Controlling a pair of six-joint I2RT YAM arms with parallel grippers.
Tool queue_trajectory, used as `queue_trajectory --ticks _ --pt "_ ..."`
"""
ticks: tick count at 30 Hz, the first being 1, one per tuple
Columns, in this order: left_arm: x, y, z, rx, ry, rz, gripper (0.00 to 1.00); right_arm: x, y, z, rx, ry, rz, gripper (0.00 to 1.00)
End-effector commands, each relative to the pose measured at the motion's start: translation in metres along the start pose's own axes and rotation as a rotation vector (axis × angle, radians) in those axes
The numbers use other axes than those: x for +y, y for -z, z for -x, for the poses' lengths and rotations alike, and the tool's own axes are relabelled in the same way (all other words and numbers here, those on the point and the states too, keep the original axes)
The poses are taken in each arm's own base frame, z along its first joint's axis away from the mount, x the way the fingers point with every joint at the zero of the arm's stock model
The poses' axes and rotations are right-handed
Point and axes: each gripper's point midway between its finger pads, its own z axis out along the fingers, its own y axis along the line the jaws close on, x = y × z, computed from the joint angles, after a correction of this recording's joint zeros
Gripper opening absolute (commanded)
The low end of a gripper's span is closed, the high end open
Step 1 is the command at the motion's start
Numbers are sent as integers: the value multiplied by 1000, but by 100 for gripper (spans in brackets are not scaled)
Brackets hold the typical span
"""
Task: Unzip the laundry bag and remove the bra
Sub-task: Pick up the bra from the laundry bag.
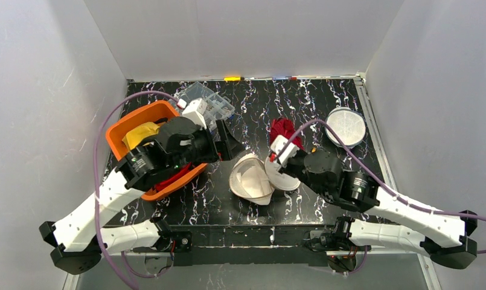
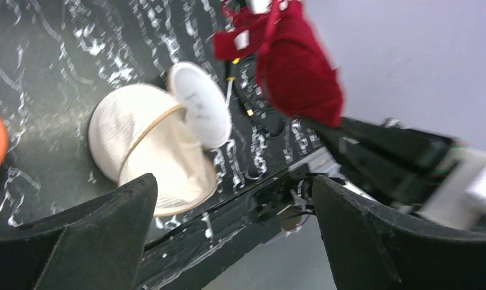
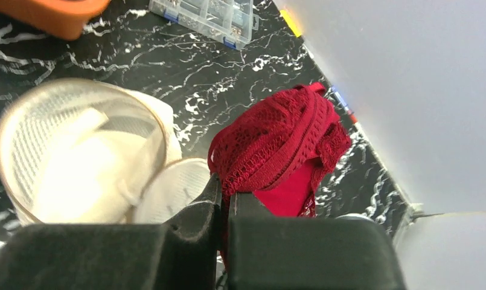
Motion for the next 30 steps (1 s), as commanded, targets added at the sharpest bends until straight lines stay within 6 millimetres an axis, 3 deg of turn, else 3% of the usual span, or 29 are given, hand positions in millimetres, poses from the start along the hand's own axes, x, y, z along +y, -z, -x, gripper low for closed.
queue_trajectory --ticks 1,8,13,19,25,30 --pt "-29 24 20 -9 -40 -116 99 -30 23 48 -283 181 -75 1" --pt "-70 17 9 142 -101 -340 98 -24 26 38 -304 398 -65 1" --pt "-85 8 7 214 -84 -423 99 -15 24 36 -307 561 -45 1" --pt "-76 16 11 133 -27 -434 99 3 24 46 -329 749 -24 1" --pt "-62 17 3 87 8 -434 99 56 24 56 -377 938 12 1" --pt "-52 15 -6 107 9 -408 99 83 27 66 -437 975 28 1"
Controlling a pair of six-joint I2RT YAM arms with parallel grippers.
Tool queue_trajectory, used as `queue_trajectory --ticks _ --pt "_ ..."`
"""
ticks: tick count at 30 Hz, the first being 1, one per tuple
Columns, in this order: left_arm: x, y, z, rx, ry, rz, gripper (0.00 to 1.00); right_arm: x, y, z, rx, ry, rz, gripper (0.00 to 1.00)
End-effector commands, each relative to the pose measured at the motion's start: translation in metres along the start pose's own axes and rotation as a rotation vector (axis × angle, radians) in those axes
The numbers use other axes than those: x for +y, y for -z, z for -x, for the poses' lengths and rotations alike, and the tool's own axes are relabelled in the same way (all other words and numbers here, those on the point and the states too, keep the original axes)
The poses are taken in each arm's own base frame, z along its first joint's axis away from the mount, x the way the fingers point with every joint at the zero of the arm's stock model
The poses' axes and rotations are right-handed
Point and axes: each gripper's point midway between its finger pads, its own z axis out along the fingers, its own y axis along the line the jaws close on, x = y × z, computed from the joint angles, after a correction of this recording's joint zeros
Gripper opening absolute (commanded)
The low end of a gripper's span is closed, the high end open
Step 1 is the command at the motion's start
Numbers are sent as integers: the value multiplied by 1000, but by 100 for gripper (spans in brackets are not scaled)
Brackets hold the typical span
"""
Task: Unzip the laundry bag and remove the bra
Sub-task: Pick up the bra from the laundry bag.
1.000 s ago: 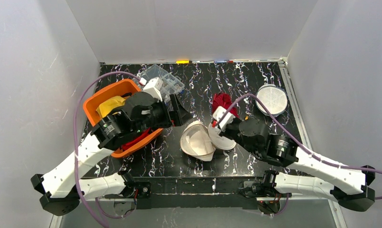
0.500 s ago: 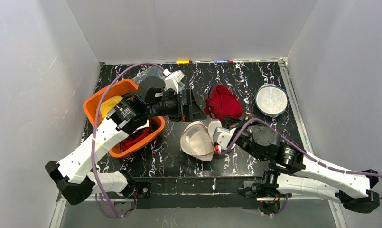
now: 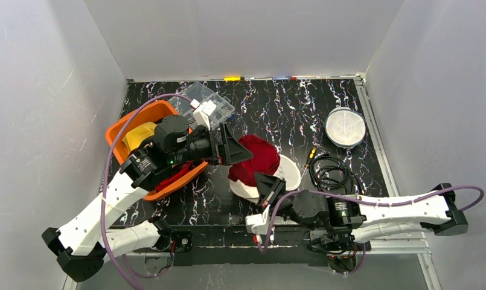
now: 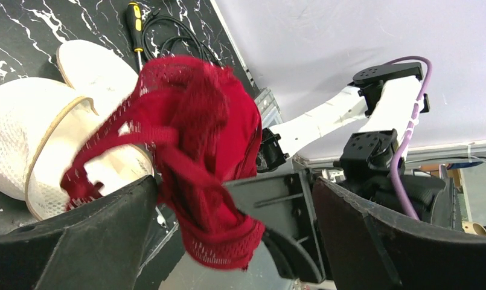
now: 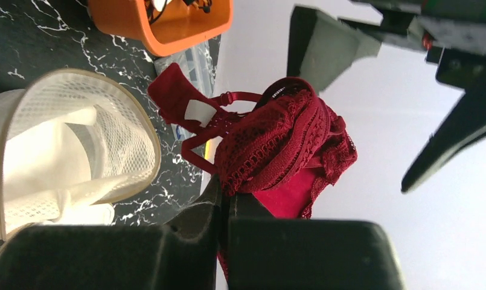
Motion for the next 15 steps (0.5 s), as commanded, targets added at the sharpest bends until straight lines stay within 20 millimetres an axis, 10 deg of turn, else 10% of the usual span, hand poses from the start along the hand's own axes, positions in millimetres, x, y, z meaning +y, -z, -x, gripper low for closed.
queue_trajectory --ticks 1,8,15 --pt "2 3 -1 -5 -4 -1 99 -24 1 14 -14 32 -107 1" --pt "49 10 -25 21 39 180 99 -17 1 15 -12 40 -98 1" --pt "48 -2 -35 44 96 121 88 -12 0 16 -19 29 -107 1"
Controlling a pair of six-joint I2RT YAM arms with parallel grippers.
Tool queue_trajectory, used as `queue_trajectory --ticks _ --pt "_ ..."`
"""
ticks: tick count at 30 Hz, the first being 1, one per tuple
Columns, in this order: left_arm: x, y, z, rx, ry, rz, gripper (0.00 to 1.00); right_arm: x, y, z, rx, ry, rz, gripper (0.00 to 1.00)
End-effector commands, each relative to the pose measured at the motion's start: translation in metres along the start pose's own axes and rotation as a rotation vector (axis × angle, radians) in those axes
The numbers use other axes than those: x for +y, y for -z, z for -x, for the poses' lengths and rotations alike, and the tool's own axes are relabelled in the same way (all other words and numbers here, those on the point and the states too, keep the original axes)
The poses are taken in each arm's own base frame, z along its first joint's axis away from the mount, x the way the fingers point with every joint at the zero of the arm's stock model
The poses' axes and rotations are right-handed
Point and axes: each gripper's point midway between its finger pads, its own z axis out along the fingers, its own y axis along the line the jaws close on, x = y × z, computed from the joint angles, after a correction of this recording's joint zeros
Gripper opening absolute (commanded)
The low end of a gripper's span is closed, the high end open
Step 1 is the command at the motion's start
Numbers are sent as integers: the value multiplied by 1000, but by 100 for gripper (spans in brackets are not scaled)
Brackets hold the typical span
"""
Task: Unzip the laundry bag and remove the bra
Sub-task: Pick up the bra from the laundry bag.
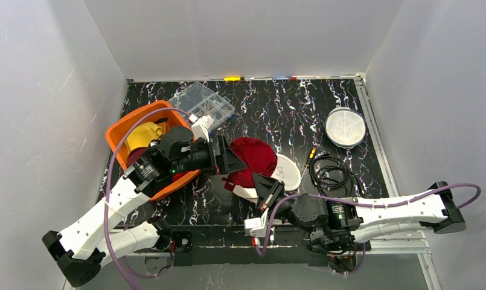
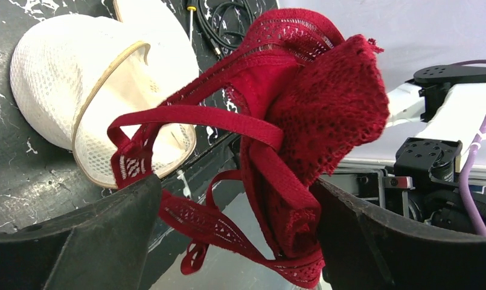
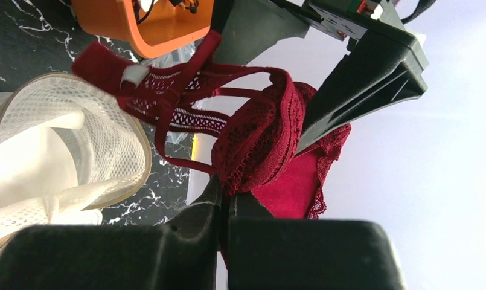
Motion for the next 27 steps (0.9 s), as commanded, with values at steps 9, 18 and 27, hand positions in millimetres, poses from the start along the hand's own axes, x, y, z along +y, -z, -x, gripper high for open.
queue_trajectory --ticks 9,18,27 --pt "-22 -12 11 -22 36 -119 43 -13 2 6 -19 -53 -55 1" --pt "-14 -12 16 -59 33 -73 0 -6 -2 14 -14 -177 64 93" --pt "20 20 71 -280 -30 187 0 -48 -6 98 -185 -753 294 99"
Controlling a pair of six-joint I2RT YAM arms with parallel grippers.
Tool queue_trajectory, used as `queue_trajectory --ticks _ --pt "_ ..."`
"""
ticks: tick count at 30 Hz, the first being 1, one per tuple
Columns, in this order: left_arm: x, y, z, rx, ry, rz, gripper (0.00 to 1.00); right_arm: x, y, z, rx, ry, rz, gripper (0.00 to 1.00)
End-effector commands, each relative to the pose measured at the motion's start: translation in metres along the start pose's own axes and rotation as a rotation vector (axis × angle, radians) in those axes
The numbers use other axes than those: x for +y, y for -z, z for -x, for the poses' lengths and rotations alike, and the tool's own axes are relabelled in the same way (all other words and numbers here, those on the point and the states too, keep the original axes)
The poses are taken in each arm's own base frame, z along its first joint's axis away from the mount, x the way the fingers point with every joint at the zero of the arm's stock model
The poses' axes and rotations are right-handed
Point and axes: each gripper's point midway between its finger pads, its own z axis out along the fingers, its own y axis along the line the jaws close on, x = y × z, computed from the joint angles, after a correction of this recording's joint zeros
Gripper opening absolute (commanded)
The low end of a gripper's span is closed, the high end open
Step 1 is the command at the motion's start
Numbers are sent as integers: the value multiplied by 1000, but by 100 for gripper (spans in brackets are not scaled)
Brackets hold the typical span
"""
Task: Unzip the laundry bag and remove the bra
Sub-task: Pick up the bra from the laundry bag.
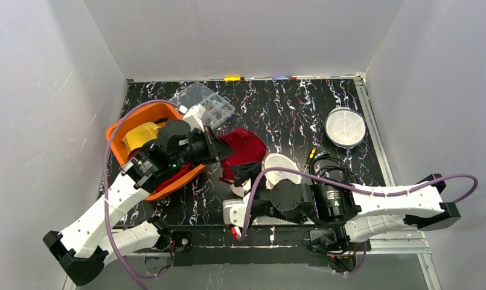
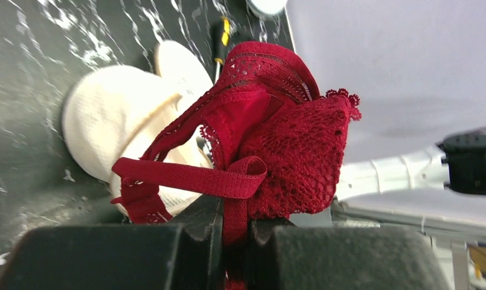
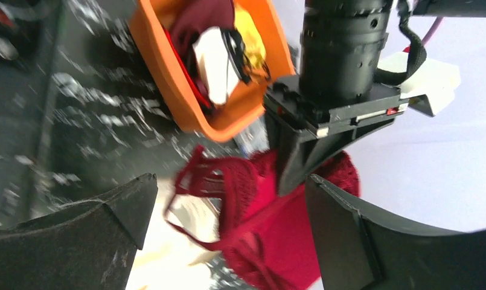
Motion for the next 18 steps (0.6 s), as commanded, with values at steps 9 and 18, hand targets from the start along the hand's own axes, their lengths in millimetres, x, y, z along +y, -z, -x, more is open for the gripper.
queue_trajectory --ticks 9,18 --pt "21 53 107 -381 -44 222 0 -56 63 146 -531 -732 186 99" --pt "39 117 150 -614 -108 443 0 -171 54 88 -224 -1037 -440 99"
